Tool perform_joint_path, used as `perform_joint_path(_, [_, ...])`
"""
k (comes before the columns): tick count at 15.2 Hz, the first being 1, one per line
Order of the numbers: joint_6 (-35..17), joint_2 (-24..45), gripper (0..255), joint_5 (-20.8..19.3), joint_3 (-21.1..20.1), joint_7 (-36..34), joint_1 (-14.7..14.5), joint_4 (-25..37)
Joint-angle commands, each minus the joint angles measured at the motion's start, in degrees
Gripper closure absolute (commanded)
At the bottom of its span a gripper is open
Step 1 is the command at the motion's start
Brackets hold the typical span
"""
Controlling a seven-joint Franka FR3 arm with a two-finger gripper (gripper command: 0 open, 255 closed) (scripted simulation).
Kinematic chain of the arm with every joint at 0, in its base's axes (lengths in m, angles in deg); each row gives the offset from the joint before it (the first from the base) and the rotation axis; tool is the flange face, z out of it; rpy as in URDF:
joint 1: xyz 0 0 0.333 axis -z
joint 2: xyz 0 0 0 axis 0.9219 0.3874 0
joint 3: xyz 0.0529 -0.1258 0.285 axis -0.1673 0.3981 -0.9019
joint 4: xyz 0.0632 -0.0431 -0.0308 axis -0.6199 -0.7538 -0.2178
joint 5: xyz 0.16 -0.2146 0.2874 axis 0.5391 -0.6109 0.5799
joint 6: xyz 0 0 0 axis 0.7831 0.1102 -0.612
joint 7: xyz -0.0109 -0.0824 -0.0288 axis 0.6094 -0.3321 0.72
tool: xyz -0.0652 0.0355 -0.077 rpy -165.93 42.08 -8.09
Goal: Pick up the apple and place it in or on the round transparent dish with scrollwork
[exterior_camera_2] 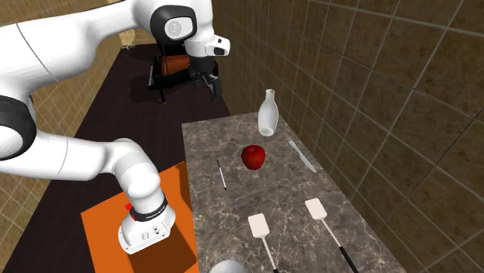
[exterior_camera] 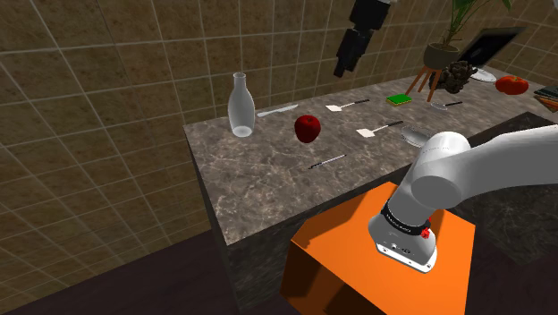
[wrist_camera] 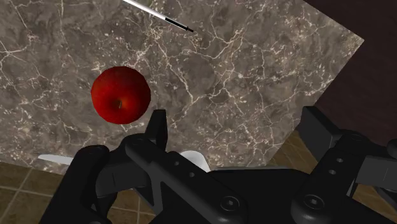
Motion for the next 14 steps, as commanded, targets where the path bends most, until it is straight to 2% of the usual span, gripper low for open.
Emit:
perform_joint_path(1, [0.0, 0.0, 0, 0.0, 0.0, 0.0, 0.0, 0.0])
perform_joint_path(8, [-13.2, 5.4, 0, -3.4, 0.9, 1.2, 2.1, -7.6])
perform_joint_path(14, [-24.9, 12.9, 0, -6.2, 2.0, 1.7, 4.0, -11.4])
